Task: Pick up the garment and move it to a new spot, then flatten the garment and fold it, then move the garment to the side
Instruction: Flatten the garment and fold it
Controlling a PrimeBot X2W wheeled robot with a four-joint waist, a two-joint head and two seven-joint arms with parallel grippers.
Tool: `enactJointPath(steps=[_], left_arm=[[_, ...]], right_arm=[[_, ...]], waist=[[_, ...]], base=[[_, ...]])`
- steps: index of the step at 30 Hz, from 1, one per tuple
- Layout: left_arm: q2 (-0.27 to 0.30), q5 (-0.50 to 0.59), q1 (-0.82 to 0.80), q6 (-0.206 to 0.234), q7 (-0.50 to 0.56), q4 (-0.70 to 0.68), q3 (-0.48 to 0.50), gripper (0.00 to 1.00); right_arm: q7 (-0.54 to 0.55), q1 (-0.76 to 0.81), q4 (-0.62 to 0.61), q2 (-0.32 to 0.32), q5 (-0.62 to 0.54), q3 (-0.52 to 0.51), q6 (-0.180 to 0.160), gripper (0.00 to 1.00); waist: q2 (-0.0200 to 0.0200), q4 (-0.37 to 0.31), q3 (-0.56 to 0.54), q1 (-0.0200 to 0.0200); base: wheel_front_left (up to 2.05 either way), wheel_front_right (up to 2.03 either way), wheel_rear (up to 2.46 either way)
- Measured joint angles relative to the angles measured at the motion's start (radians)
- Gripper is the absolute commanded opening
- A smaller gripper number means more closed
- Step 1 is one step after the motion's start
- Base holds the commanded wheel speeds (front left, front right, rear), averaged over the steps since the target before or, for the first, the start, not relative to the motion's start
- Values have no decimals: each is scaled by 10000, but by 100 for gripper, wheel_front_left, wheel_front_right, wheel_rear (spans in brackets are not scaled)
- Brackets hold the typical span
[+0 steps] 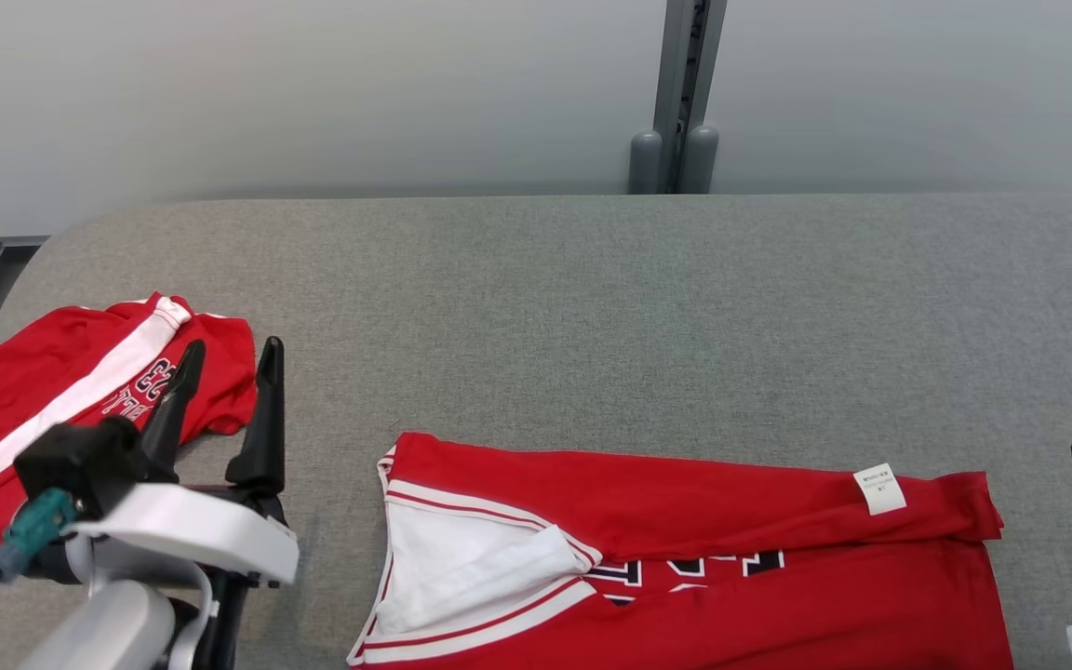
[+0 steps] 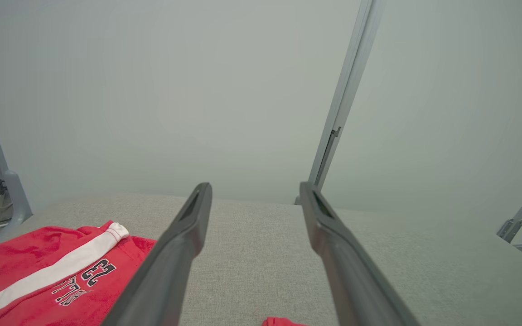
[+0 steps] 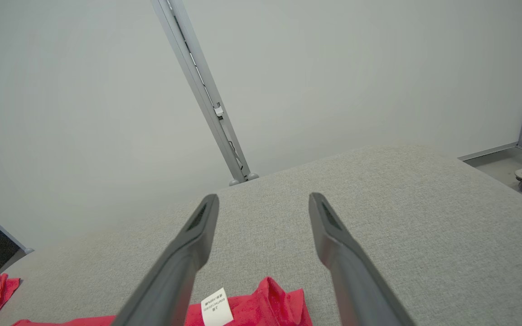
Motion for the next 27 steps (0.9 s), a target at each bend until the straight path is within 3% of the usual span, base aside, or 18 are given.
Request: enactJointPath(steps=[5, 12, 20, 27], left_arm=[[-1078, 1536, 1267, -113, -8, -224, 1097, 100], [-2238, 2677, 1985, -1016, -10, -27, 1873, 100], [-2715, 3216, 1917, -1779, -10, 476, 2096, 100], [-2913, 3386, 1663, -2065, -10, 748, 2042, 100]], right_arm=[[-92, 322, -251, 470, -554, -117, 0, 100], [90, 314, -13, 683, -880, 6, 0, 100], [1593, -442, 1360, 832, -1057, -36, -2, 100], [2378, -1263, 2815, 686, -805, -61, -2, 100]], waist=[[0, -77, 163, 0], [0, -78, 348, 0], [0, -47, 418, 0], [0, 47, 634, 0]], base=[[0, 0, 0], [0, 0, 0], [0, 0, 0], [0, 0, 0]])
